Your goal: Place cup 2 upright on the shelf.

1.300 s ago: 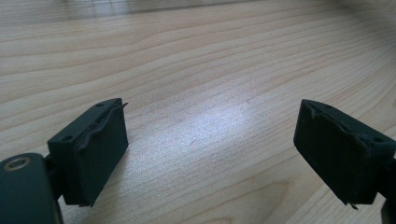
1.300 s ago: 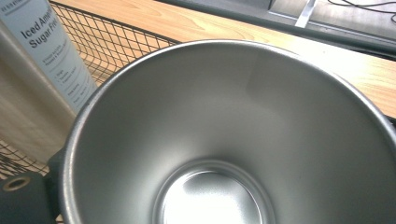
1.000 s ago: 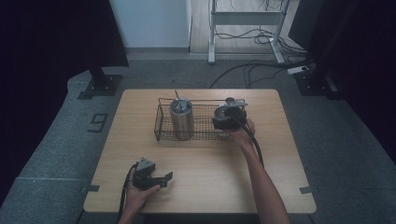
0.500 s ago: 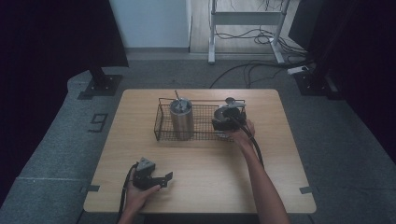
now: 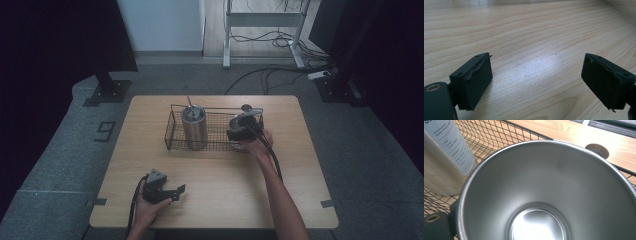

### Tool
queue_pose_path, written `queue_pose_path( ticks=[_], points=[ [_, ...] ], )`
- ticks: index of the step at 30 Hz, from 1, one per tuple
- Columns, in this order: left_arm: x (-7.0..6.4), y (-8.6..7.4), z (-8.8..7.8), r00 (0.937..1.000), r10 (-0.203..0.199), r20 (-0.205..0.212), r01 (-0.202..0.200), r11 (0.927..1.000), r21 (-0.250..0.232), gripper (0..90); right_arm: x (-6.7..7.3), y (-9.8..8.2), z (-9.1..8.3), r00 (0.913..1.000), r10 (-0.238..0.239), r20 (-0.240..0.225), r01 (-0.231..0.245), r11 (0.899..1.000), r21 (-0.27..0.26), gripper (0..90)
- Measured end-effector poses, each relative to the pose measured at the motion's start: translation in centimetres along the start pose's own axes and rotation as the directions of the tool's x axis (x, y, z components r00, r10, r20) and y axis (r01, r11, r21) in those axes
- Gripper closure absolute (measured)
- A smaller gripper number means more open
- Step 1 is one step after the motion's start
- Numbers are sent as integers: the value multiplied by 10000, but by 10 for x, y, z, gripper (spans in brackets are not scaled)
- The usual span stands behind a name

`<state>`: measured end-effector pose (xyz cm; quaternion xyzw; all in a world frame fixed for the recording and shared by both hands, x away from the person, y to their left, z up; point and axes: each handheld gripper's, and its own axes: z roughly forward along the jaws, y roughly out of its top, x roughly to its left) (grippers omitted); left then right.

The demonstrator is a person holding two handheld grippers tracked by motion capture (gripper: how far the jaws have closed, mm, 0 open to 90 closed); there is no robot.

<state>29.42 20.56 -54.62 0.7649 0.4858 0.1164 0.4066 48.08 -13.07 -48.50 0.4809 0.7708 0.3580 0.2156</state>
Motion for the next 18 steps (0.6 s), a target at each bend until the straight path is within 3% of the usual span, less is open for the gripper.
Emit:
queue_pose_path(
  ticks=[18],
  points=[
    [-1,0,0,10000,54,-12,-54,10000,27,100,4,-1,6,9984,-474,313,452,9967,679,65]
  ],
)
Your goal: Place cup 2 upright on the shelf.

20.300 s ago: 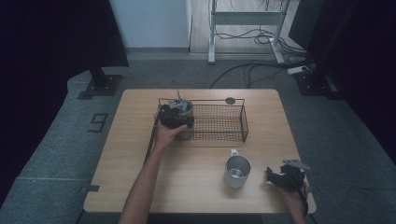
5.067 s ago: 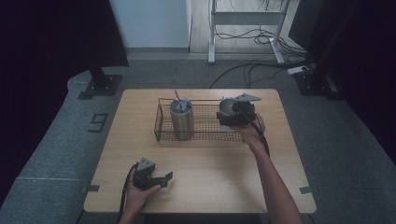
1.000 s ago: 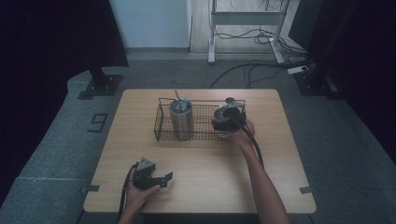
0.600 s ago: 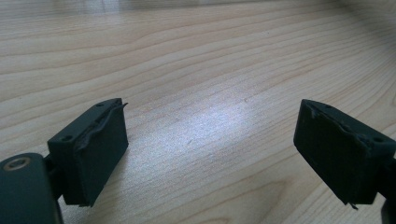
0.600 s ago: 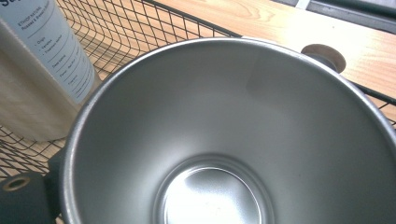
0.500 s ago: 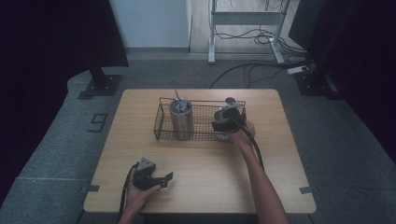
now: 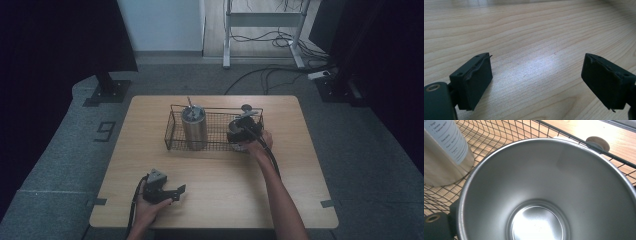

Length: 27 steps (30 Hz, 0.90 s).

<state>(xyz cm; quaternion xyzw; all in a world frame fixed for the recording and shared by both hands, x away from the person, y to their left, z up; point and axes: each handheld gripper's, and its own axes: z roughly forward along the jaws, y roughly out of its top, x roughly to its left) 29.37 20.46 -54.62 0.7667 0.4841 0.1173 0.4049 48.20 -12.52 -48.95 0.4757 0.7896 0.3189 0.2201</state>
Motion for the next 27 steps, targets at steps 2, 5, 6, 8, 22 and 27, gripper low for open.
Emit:
queue_pose_path(
  ticks=[2,5,6,8,22,27],
  points=[
    [0,0,0,10000,4,5,-4,10000,-4,100,0,0,0,10000,-35,17,35,10000,74,65],
    [0,0,0,10000,24,4,-24,10000,0,100,1,0,1,10000,-68,27,67,9998,185,65],
    [0,0,0,10000,24,4,-24,10000,0,100,1,0,1,10000,-68,27,67,9998,185,65],
    [0,0,0,10000,30,-9,-30,10000,-6,100,1,0,1,10000,-83,41,83,9997,211,65],
    [-1,0,0,10000,52,-13,-52,10000,37,100,0,1,-1,9994,-144,312,122,9975,696,38],
    [-1,0,0,10000,54,2,-54,10000,44,100,-4,2,-5,9998,167,145,-175,9983,550,26]
  ],
)
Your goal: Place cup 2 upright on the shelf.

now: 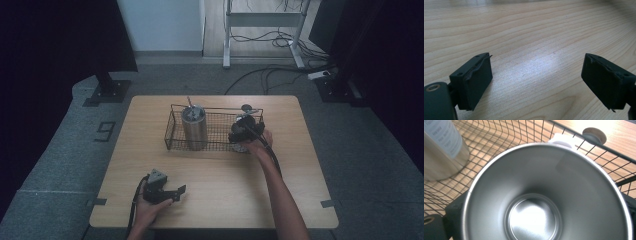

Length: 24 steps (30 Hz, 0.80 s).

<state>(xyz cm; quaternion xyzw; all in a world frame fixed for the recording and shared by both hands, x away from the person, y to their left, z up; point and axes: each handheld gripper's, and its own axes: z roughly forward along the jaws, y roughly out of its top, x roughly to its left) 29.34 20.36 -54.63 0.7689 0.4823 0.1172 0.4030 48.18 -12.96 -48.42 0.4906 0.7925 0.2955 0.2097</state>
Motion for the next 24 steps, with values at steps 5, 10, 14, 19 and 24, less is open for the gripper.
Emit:
queue_pose_path(
  ticks=[5,10,14,19,24],
  points=[
    [0,0,0,10000,-21,20,21,10000,9,100,-4,1,-7,9990,276,-351,-290,9988,-406,15],
    [-1,0,0,10000,-14,31,14,10000,7,100,-6,0,-14,9985,389,-390,-419,9959,-796,12],
    [0,0,0,10000,-35,53,35,10000,9,100,-8,0,-22,9978,477,-466,-530,9914,-1200,14],
    [-1,0,0,10000,-24,44,24,10000,12,100,-9,0,-37,9963,577,-641,-680,9827,-1724,20],
    [-1,0,0,10000,-24,35,24,10000,3,100,-9,-2,-48,9955,572,-759,-721,9747,-2114,32]
  ],
)
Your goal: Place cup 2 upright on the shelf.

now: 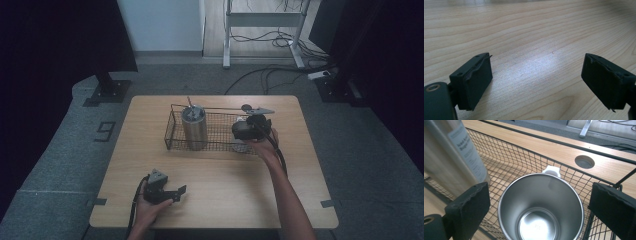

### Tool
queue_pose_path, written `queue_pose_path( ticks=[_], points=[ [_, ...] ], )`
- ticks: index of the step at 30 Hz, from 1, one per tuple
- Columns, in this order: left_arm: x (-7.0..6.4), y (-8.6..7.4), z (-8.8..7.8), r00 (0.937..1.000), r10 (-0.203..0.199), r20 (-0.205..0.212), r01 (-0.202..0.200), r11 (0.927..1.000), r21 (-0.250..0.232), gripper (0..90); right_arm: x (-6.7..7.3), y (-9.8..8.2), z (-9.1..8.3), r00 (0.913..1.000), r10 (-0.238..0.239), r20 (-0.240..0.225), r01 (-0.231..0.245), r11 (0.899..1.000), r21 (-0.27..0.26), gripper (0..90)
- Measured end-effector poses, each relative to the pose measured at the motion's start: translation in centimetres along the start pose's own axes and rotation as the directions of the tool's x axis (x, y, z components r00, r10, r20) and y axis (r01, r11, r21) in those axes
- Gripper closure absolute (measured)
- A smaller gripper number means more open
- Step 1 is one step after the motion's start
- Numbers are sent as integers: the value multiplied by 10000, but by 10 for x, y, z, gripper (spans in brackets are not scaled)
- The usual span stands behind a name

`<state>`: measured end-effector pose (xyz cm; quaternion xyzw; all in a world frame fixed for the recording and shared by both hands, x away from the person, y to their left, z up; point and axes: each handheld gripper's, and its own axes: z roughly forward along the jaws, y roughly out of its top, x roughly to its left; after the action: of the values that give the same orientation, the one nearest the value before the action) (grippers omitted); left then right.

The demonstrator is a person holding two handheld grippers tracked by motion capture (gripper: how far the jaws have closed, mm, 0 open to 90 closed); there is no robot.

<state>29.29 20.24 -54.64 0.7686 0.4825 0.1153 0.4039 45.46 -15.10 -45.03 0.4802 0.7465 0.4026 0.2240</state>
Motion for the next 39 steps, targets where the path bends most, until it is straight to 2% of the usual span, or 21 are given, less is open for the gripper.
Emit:
queue_pose_path(
  ticks=[3,11,19,21,24,25,29,30,34,35,36,39],
  points=[
    [0,0,0,10000,-2,3,2,10000,1,100,0,-2,-4,10000,-26,-37,25,9999,-145,35],
    [0,0,0,10000,-17,-36,17,10000,-27,100,1,-12,-24,9978,59,-666,-110,9969,-777,65],
    [0,0,-1,9999,39,-100,-40,10000,-30,100,2,-30,-47,9969,-15,-785,-80,9925,-1217,80],
    [-1,0,-1,9999,25,-98,-26,10000,-25,100,1,-40,-56,9970,-53,-772,-49,9914,-1304,84],
    [-2,0,-1,9999,40,-112,-40,10000,-40,100,1,-47,-61,9971,-107,-753,6,9911,-1333,86],
    [-2,0,-1,9999,60,-105,-60,10000,-34,100,0,-56,-66,9973,-143,-720,45,9909,-1345,88],
    [-2,0,0,9999,79,-117,-79,10000,-31,100,-3,-69,-73,9977,-160,-654,70,9908,-1349,93],
    [-2,0,0,9999,94,-120,-94,10000,-15,100,-5,-79,-78,9978,-164,-647,76,9910,-1333,99],
    [-2,0,0,9999,101,-121,-101,9999,-5,100,-7,-93,-83,9978,-142,-648,55,9911,-1331,109],
    [-3,0,0,9998,106,-137,-106,9999,1,100,-8,-104,-87,9981,-204,-576,128,9916,-1286,110],
    [-3,0,0,9998,106,-137,-106,9999,1,100,-8,-104,-87,9981,-204,-576,128,9916,-1286,110],
    [-3,0,0,9998,118,-153,-118,9999,9,100,-10,-121,-93,9983,-125,-566,57,9930,-1179,113]
  ],
)
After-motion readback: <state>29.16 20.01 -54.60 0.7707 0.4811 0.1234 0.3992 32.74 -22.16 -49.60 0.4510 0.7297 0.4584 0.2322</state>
